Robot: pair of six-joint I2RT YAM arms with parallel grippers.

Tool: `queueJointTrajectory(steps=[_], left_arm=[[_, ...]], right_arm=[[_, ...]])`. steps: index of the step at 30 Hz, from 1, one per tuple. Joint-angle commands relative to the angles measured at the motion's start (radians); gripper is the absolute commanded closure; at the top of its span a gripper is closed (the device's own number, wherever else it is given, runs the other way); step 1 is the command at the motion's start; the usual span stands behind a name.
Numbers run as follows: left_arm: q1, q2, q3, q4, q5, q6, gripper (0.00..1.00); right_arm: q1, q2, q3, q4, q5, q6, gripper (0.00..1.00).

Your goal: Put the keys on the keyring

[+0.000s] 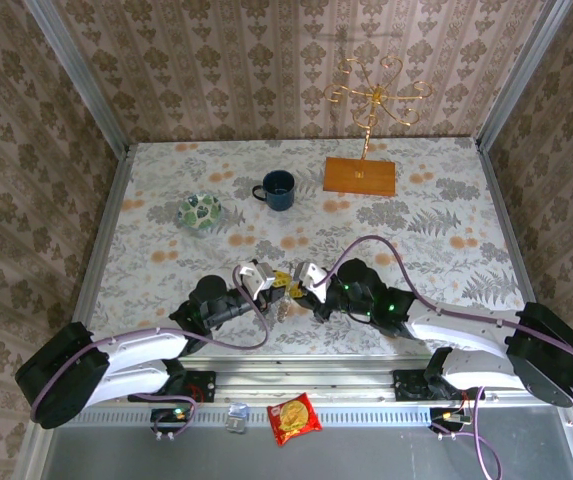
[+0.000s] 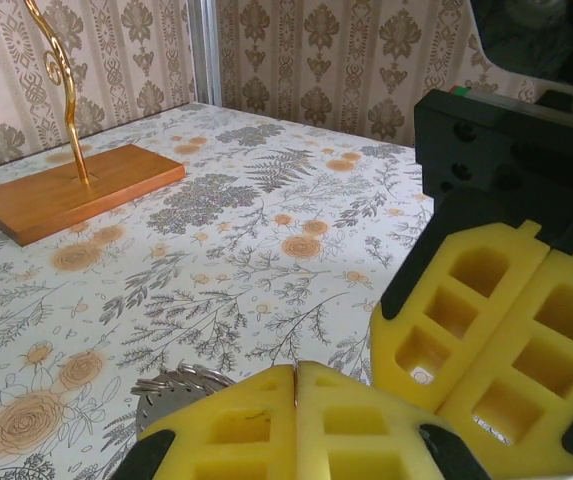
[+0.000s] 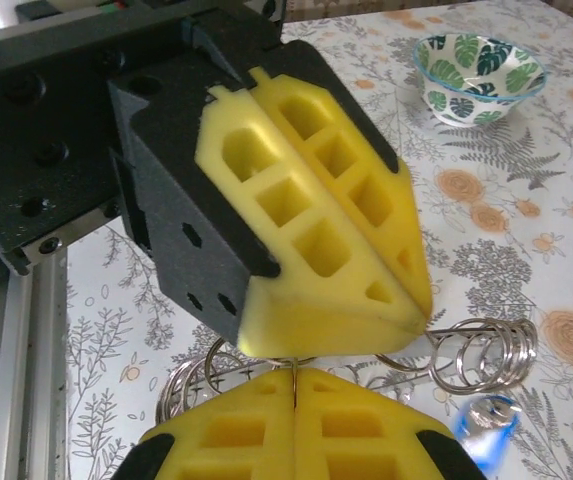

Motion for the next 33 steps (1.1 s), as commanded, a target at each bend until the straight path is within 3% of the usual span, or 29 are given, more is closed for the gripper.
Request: queueJointTrajectory(steps=[1,7,15,33], left_arm=[[-0.007,-0.008,0.017,0.029,-0.002,-0.012,1.00],[-0.006,-0.011,0.007,0.055,0.034,-0.017,1.00],[-0.006,0.007,0.007,0.083,0.048,-0.024,1.00],[-0.006,0.018,0.002,0.119,0.071,-0.032,1.00]], right_arm=[[-0.021,-0.029,-0.015,0.017,0.038,0.018,1.00],[-0.104,-0.062,-0.059,0.063,-0.077,0.099,1.00],[-0.116,-0.045,-0.040,0.096,-0.141,0.121,1.00],[-0.120,-0.036,-0.040,0.130,-0.094,0.141,1.00]])
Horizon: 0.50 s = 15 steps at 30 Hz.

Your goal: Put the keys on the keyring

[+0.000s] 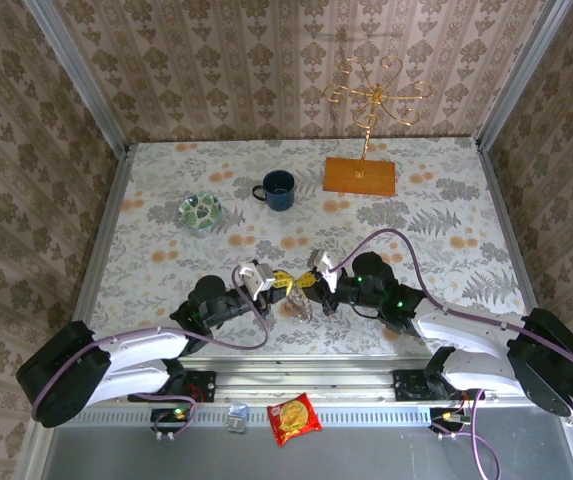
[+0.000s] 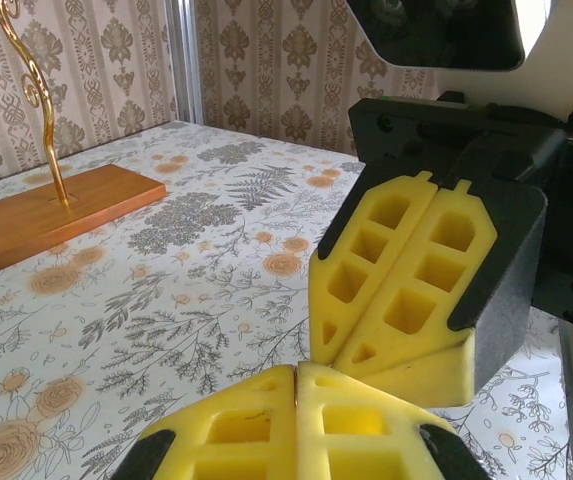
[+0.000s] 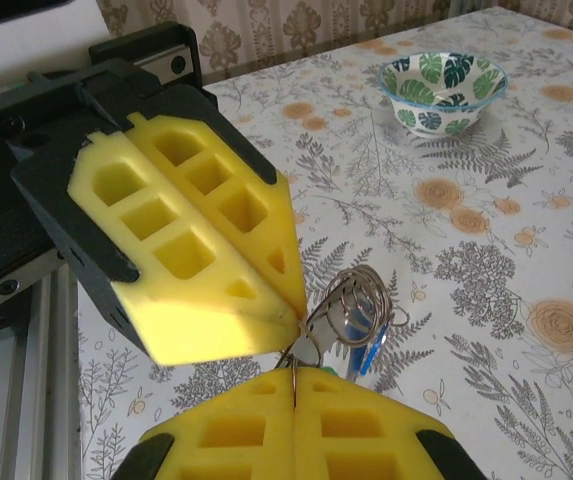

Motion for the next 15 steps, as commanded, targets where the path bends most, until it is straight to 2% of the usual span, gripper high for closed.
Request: queueJointTrajectory(steps=[1,15], left_arm=[[-0.006,0.010,0.002,0.074,0.026,-0.028,1.00],[-0.006,0.028,-0.001,0.104,0.034,-0.030,1.00]], right_arm=[[-0.006,-0.006,0.009,0.035,0.031,0.016,1.00],[-0.007,-0.030,0.004,-0.004,0.090,-0.003,1.00]])
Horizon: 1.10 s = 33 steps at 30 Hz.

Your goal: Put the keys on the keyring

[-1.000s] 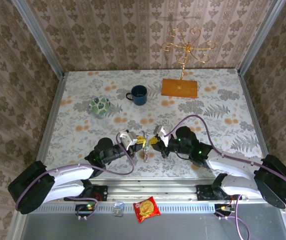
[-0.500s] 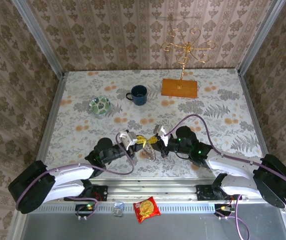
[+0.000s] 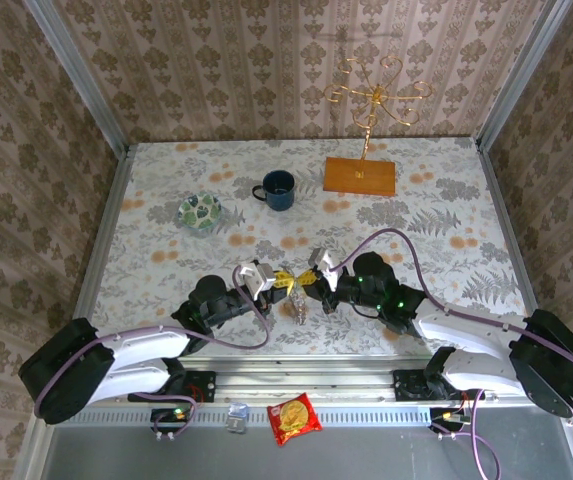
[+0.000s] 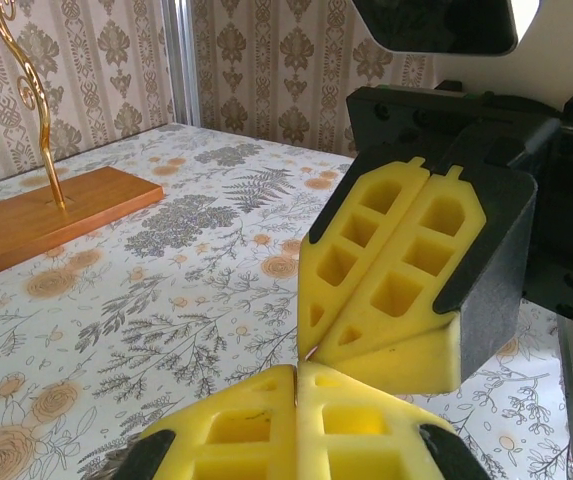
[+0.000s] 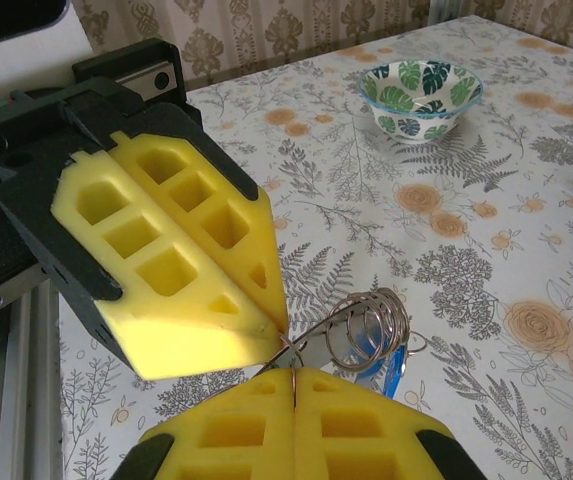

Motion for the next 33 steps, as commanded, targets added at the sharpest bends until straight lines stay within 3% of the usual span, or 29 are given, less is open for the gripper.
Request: queueJointTrajectory(steps=[1,33], left_arm=[[-0.006,0.003,0.000,0.077,0.029,-0.030,1.00],[-0.006,0.047,0.010,0.134,0.065,-0.046,1.00]], right_arm=[[-0.007,-0.017,0.004,-0.003,0.048,-0.002,1.00],[-0.007,-0.008,0.010,0.006,0.098,0.009,1.00]])
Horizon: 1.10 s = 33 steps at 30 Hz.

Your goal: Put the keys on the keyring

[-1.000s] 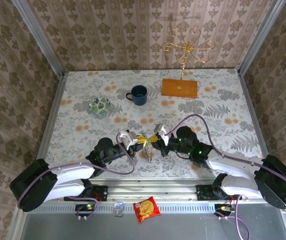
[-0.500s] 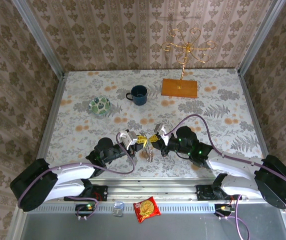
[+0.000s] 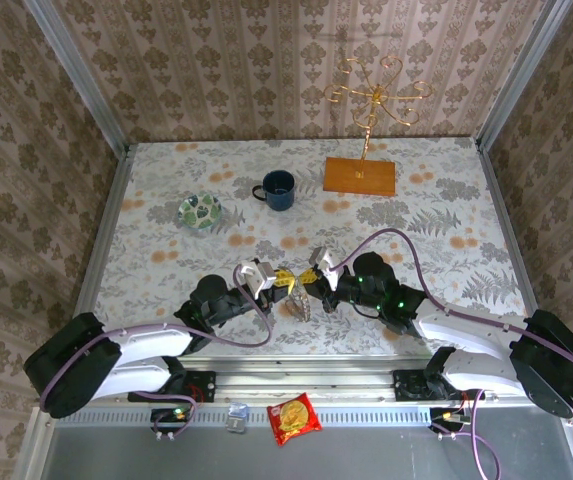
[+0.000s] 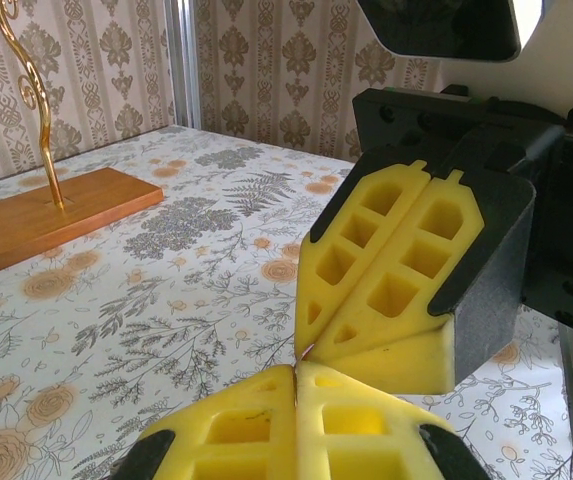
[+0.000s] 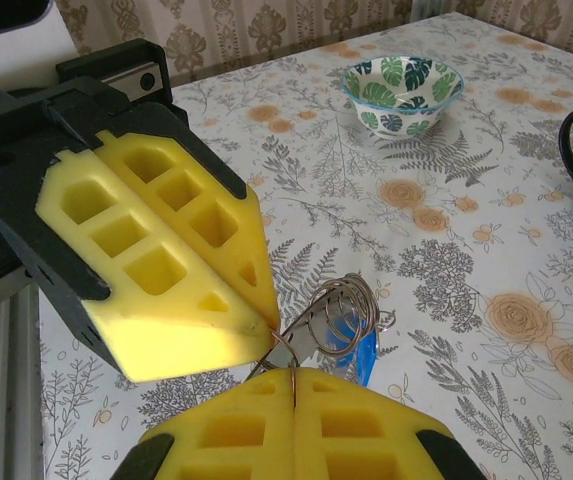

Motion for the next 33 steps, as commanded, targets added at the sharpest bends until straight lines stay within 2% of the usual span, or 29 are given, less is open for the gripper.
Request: queueJointTrajectory(steps=[1,16,33], left_arm=[[-0.008,0.002,0.010,0.076,0.063,-0.025,1.00],[-0.007,0.004,0.012,0.080,0.063,-0.024,1.00],[-0.008,0.023,0.006,0.119,0.055,-0.023,1.00]], right_arm=[[-0.007,-0.009,0.010,0.014,0.068,0.013,1.00],[-0.006,0.003,0.015,0.014,0.072,0.017,1.00],[0.002,0.035,0.025,0.074,0.002,0.047,1.00]])
